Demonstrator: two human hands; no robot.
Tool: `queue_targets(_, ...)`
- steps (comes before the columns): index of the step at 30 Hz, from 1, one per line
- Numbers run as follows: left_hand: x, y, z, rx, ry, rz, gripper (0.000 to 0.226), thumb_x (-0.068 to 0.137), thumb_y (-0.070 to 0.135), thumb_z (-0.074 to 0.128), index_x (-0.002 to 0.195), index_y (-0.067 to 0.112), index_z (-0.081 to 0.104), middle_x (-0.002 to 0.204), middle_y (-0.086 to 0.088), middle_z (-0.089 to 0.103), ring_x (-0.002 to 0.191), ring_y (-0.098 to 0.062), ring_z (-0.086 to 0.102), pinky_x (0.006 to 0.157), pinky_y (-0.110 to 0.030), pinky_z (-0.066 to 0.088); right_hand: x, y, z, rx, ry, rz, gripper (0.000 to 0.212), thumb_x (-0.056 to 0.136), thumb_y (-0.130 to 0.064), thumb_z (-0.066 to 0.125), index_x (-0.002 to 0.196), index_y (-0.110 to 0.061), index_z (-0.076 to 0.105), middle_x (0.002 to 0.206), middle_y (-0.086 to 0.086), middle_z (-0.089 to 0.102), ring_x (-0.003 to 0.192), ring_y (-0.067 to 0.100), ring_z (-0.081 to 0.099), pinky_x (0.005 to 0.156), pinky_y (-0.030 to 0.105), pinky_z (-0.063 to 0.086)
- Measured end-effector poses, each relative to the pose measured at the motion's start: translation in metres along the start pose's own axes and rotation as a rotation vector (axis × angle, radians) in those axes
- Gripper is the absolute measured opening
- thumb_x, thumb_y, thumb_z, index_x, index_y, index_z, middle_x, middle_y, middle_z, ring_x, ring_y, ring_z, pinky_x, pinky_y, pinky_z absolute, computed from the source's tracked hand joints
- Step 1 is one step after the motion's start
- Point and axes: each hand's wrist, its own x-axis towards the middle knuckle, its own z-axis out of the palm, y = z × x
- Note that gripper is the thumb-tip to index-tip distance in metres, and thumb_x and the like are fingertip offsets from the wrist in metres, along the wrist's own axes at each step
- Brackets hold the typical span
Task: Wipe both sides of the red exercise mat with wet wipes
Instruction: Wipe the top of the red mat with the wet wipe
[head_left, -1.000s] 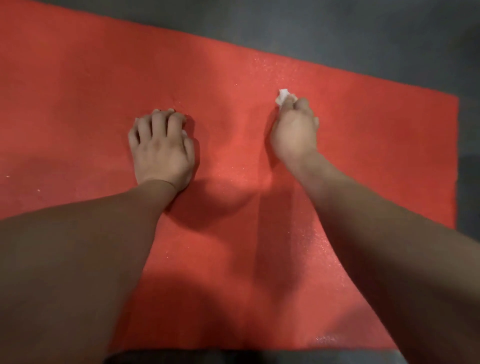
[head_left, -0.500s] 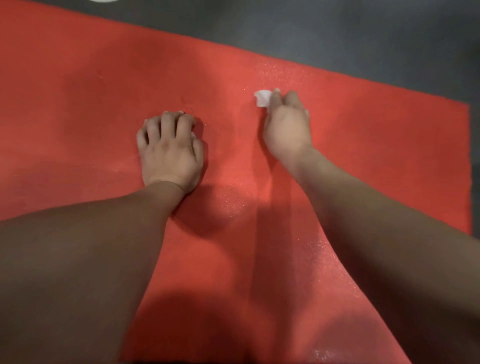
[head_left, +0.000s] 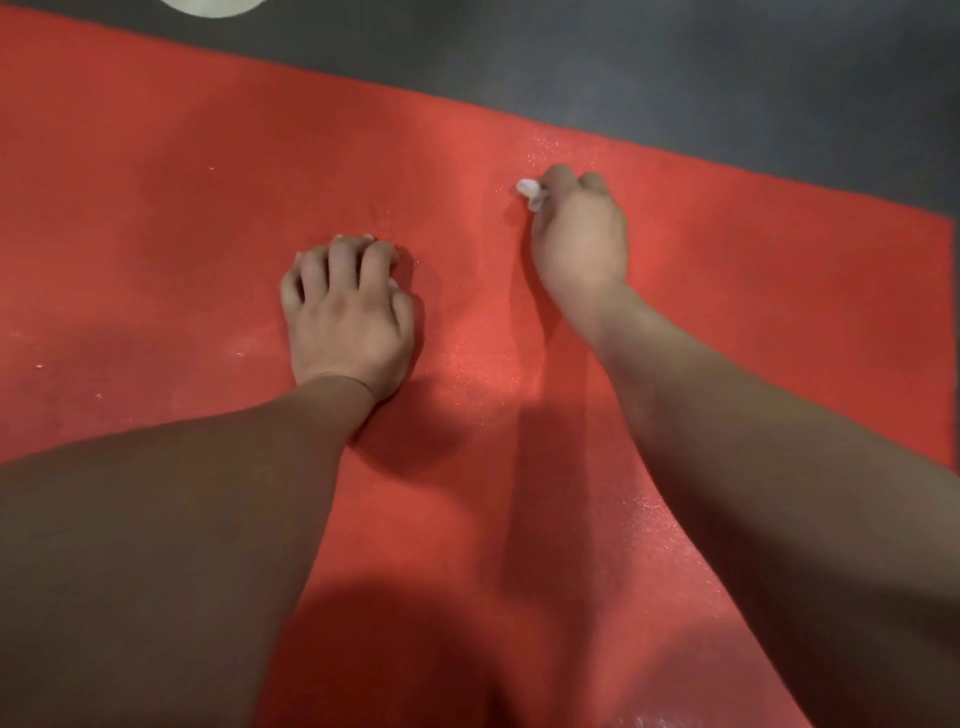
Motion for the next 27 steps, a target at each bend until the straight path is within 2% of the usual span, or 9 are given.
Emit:
queue_targets(4,0.0,-0.001,0.0,0.017,-0.003,0.001,0.034,0.092,0.031,0.048,0.124,0.024,0.059,0.133,-0.004,0.055,0.12,-0.034,0.046,0.104,-0.051,0.035,-0.015,-0.034,0.007,0.123,-0.159,-0.362,0.031,0.089,-0.024,0.042,0.104,-0.027,0.069,0.097,0.007,0.06,0.083,0.035,0.064,0.07,0.041,0.054)
queue_targets(6,0.001,-0.001,0.0,0.021,-0.002,-0.002,0.034,0.092,0.031,0.049,0.124,0.025,0.06,0.133,-0.003,0.055,0.119,-0.034,0.047,0.103,-0.05,0.035,-0.012,-0.026,-0.002,0.063,-0.192,-0.433,0.03,0.088,-0.027,0.045,0.106,-0.032,0.068,0.1,0.003,0.059,0.088,0.031,0.064,0.07,0.039,0.053)
queue_targets(10,0.001,0.0,0.0,0.011,0.006,-0.01,0.034,0.09,0.03,0.051,0.123,0.024,0.061,0.132,-0.003,0.056,0.12,-0.032,0.046,0.103,-0.05,0.035,0.011,0.012,-0.011,-0.025,-0.054,-0.082,0.03,0.087,-0.02,0.055,0.115,-0.024,0.066,0.109,0.012,0.057,0.088,0.04,0.063,0.066,0.036,0.04)
queue_targets(13,0.001,0.001,-0.001,-0.005,0.009,-0.009,0.035,0.089,0.029,0.052,0.123,0.024,0.061,0.133,-0.003,0.056,0.122,-0.031,0.044,0.105,-0.05,0.035,0.0,0.002,-0.005,0.075,-0.032,-0.169,0.029,0.086,-0.025,0.046,0.104,-0.022,0.069,0.102,0.012,0.057,0.079,0.036,0.062,0.069,0.035,0.051)
queue_targets(16,0.002,0.0,-0.002,-0.012,0.008,-0.01,0.036,0.089,0.03,0.052,0.123,0.023,0.062,0.133,-0.003,0.056,0.122,-0.031,0.043,0.105,-0.051,0.034,-0.008,-0.003,0.001,0.118,-0.023,-0.265,0.027,0.086,-0.033,0.052,0.098,-0.015,0.069,0.093,0.012,0.058,0.08,0.032,0.06,0.077,0.038,0.053)
queue_targets(21,0.002,0.001,0.0,-0.008,0.008,-0.008,0.037,0.088,0.031,0.051,0.122,0.024,0.062,0.133,-0.002,0.056,0.122,-0.03,0.043,0.106,-0.05,0.033,0.017,-0.002,0.005,0.171,0.092,-0.028,0.023,0.083,-0.004,0.048,0.1,-0.008,0.063,0.098,0.016,0.063,0.094,0.038,0.057,0.085,0.04,0.043)
queue_targets(23,0.002,0.001,0.0,-0.007,0.006,-0.012,0.038,0.087,0.032,0.05,0.123,0.024,0.062,0.133,-0.002,0.057,0.122,-0.03,0.044,0.106,-0.05,0.032,0.01,-0.026,0.014,0.236,0.052,-0.171,0.029,0.077,0.002,0.049,0.097,-0.01,0.066,0.095,0.012,0.065,0.093,0.036,0.058,0.085,0.038,0.043)
queue_targets(25,0.002,0.001,-0.001,-0.002,0.008,-0.01,0.039,0.087,0.032,0.05,0.123,0.024,0.062,0.133,-0.002,0.057,0.122,-0.031,0.044,0.107,-0.05,0.032,-0.002,-0.042,0.023,0.232,-0.066,-0.446,0.03,0.078,0.001,0.05,0.098,-0.01,0.069,0.092,0.011,0.065,0.088,0.035,0.059,0.081,0.039,0.047)
queue_targets(27,0.003,0.001,-0.001,-0.004,0.008,-0.008,0.039,0.087,0.032,0.05,0.123,0.024,0.062,0.133,-0.002,0.057,0.122,-0.031,0.044,0.107,-0.05,0.033,0.006,-0.034,0.023,0.184,-0.097,-0.528,0.03,0.083,-0.004,0.05,0.102,-0.01,0.071,0.091,0.013,0.064,0.085,0.036,0.059,0.078,0.04,0.049)
